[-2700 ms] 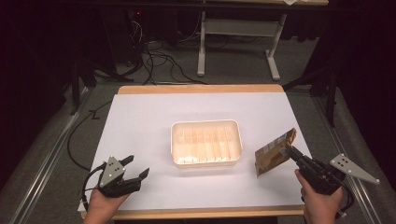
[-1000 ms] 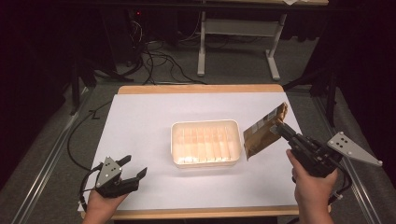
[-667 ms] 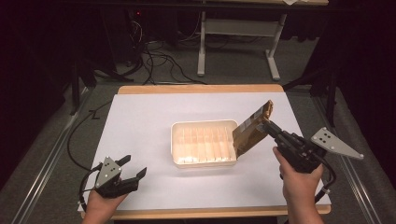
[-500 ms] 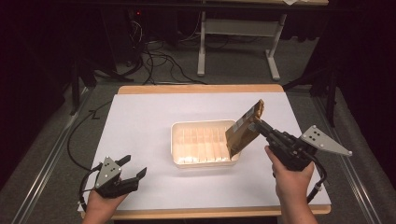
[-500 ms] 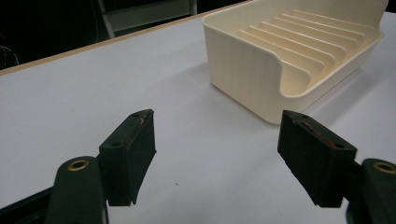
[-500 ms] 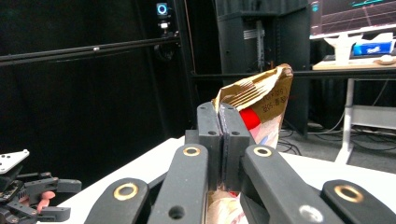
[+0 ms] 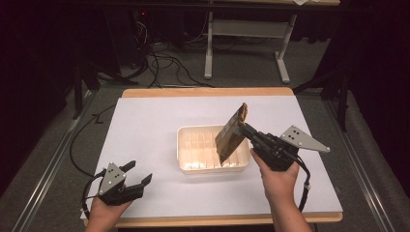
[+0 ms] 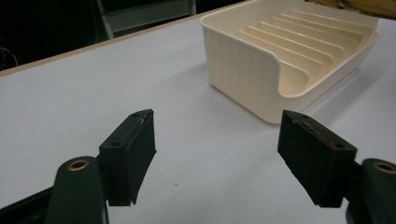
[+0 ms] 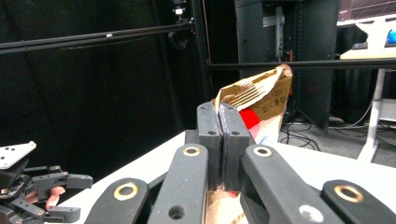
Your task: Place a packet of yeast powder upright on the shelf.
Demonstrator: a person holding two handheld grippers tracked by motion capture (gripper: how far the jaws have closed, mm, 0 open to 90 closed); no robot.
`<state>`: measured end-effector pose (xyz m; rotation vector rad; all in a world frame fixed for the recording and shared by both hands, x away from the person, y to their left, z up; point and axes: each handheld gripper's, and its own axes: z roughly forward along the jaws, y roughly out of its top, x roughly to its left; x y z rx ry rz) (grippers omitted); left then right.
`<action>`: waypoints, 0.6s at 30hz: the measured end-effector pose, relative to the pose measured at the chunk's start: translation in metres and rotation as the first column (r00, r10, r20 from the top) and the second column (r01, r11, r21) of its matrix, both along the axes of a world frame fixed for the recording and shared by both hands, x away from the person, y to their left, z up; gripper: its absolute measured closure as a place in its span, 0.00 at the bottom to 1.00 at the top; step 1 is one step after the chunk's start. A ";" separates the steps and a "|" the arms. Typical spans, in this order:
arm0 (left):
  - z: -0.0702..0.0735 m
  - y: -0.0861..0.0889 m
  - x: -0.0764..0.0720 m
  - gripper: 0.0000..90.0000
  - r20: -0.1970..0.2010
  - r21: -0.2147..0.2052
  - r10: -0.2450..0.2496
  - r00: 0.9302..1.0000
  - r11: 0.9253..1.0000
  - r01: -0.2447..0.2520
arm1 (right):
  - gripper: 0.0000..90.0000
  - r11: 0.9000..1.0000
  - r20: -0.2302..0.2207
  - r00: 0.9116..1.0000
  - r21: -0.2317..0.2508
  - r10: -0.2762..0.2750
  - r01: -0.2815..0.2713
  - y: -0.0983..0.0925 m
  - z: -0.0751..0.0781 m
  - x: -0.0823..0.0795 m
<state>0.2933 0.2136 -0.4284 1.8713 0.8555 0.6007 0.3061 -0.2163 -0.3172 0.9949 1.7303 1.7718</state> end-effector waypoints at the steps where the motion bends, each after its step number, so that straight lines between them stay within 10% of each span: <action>1: 0.000 0.000 0.000 0.31 0.000 0.000 0.000 1.000 1.000 0.000 | 1.00 1.000 0.003 1.000 -0.002 0.003 -0.003 0.003 -0.001 0.001; 18: 0.000 0.000 0.000 0.31 0.001 -0.003 -0.005 1.000 1.000 0.005 | 1.00 0.999 -0.012 0.999 0.001 0.041 -0.041 0.036 -0.009 0.019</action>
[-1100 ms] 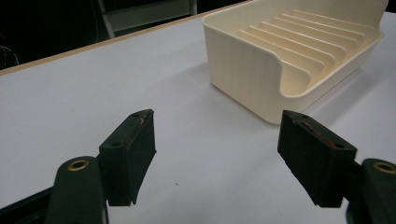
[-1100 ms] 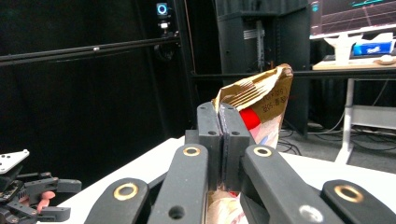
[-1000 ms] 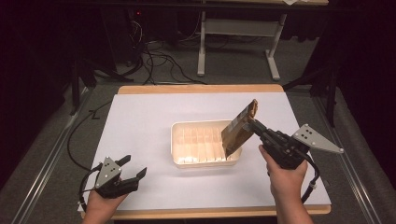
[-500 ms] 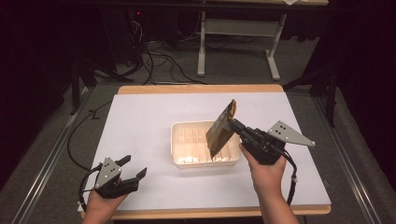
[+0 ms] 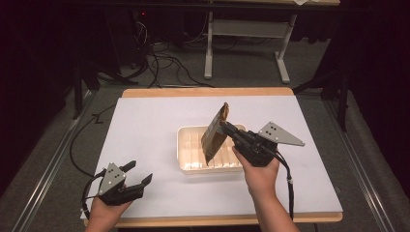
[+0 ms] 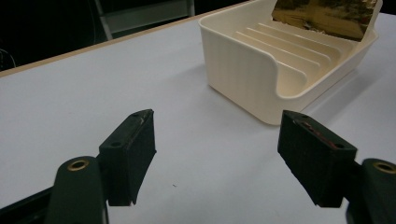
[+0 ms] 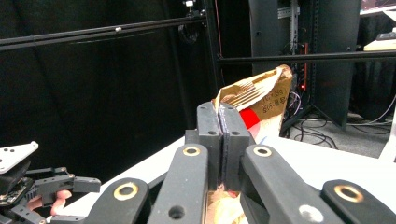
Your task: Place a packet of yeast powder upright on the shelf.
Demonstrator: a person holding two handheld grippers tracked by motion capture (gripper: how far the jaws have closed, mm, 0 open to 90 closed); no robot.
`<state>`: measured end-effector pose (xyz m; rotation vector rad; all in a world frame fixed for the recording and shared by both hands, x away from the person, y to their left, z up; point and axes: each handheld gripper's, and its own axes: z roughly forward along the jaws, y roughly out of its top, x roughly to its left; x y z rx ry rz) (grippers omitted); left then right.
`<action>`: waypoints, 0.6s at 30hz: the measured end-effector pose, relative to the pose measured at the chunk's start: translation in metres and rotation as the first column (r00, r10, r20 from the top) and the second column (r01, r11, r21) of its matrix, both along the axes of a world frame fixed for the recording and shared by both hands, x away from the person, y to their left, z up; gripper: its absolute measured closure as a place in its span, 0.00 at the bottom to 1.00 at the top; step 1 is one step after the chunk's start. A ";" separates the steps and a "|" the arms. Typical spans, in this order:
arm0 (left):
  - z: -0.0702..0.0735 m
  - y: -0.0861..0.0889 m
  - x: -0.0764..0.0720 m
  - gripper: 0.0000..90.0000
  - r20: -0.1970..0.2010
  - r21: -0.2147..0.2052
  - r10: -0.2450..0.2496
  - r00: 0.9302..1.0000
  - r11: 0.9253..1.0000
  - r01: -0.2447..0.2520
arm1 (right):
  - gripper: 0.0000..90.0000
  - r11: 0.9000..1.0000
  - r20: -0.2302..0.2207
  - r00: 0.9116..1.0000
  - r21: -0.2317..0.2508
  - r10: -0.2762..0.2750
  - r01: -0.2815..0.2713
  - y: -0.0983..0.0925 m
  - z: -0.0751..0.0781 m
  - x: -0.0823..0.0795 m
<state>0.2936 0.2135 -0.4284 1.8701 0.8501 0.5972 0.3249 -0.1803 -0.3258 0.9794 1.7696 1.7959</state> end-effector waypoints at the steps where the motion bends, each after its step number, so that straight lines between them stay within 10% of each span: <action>1: 0.000 0.000 0.000 0.31 -0.001 -0.002 0.000 1.000 1.000 0.000 | 1.00 1.000 0.000 1.000 0.000 0.000 0.000 0.000 0.000 0.000; 18: 0.001 0.001 -0.001 0.31 0.003 -0.008 0.003 1.000 1.000 -0.002 | 1.00 1.000 -0.019 1.000 0.000 -0.006 0.006 0.016 -0.005 0.014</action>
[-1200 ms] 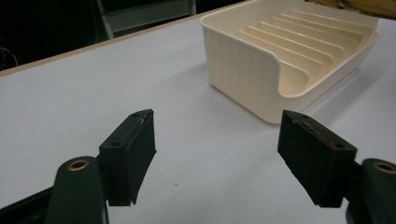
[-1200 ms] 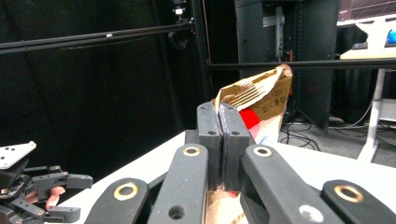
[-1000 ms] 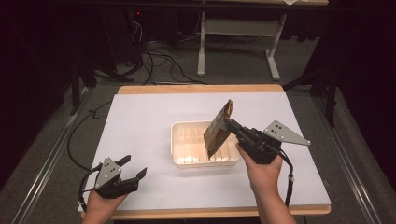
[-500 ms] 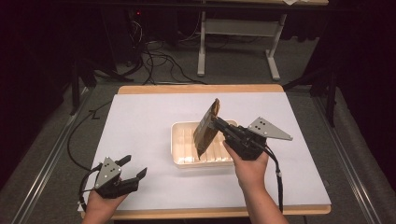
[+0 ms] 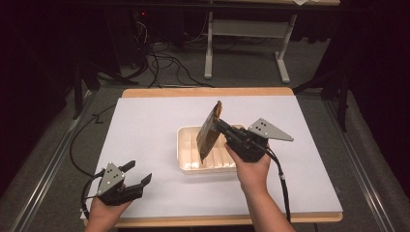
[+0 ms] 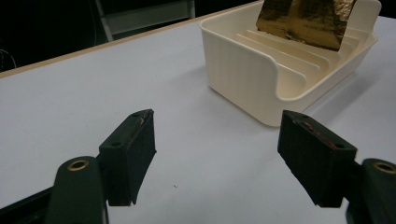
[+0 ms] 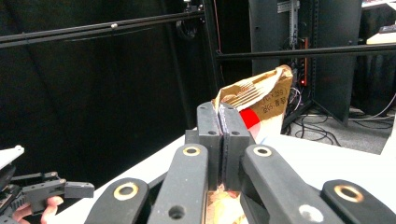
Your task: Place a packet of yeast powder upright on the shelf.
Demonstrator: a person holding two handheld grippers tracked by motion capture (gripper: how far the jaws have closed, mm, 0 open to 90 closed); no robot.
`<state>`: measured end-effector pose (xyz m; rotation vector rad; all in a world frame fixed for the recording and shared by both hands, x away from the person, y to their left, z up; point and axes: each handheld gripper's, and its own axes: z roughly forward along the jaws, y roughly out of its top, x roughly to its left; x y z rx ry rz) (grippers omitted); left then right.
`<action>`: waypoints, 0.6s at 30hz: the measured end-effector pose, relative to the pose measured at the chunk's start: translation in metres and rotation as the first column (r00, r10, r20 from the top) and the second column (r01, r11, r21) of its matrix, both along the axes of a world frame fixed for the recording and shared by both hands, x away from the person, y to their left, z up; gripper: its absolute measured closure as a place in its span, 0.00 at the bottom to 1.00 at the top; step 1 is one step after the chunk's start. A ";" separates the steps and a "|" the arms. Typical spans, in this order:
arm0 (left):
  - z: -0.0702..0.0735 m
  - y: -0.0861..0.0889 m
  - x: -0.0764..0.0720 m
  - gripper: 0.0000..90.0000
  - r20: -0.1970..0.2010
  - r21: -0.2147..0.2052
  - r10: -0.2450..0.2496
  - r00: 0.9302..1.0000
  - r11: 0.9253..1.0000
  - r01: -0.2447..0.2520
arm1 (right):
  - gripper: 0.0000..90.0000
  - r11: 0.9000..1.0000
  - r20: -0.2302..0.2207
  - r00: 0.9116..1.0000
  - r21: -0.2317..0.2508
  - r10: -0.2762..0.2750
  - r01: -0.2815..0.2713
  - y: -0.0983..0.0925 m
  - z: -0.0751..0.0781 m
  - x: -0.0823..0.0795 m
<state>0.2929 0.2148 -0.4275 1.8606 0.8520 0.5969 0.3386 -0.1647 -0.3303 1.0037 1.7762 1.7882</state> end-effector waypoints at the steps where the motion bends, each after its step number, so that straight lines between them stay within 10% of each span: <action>1: 0.000 0.000 0.000 0.31 0.000 0.000 0.000 1.000 1.000 0.000 | 1.00 1.000 -0.003 1.000 0.002 -0.004 0.004 0.001 -0.001 0.001; 18: 0.001 0.001 -0.001 0.31 0.001 -0.006 0.001 1.000 1.000 -0.001 | 1.00 1.000 -0.033 0.999 -0.004 -0.019 0.019 0.017 -0.009 0.014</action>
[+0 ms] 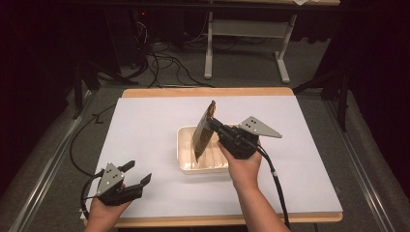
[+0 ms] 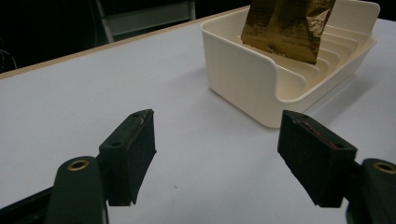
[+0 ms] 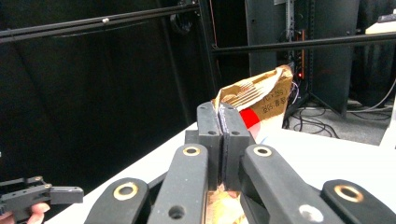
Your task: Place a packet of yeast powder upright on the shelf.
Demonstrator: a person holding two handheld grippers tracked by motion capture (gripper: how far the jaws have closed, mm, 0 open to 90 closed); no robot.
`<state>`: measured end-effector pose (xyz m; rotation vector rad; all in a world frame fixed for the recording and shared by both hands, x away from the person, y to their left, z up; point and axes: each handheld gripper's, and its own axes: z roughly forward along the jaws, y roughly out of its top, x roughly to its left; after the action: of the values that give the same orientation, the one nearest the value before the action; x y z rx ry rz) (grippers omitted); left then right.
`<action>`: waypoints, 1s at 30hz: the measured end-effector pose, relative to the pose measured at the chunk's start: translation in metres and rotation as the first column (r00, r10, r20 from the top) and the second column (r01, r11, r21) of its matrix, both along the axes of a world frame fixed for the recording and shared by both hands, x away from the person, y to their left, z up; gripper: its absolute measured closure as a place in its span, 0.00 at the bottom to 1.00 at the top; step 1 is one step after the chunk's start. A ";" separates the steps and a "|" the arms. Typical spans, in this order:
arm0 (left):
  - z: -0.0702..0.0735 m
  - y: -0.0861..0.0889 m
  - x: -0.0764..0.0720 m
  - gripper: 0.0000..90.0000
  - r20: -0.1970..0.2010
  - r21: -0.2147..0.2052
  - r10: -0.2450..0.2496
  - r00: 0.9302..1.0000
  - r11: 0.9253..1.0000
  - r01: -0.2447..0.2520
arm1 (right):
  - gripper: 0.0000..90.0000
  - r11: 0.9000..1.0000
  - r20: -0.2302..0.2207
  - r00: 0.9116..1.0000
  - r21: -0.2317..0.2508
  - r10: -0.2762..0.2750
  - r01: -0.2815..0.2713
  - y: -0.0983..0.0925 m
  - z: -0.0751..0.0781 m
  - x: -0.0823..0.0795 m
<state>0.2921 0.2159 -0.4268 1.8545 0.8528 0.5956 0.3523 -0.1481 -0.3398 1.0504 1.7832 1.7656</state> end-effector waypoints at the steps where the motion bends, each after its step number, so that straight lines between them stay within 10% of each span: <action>1: 0.000 0.000 0.000 0.31 0.000 0.000 0.000 1.000 1.000 0.000 | 1.00 1.000 -0.002 1.000 -0.001 -0.003 0.003 0.001 -0.001 0.001; 30: 0.000 0.000 0.000 0.31 0.002 0.000 -0.002 1.000 1.000 0.002 | 0.99 0.994 -0.067 0.998 -0.108 0.008 -0.015 0.032 -0.043 0.009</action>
<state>0.2918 0.2161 -0.4270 1.8545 0.8497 0.5966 0.3616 -0.1157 -0.3824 1.0672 1.9058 1.6383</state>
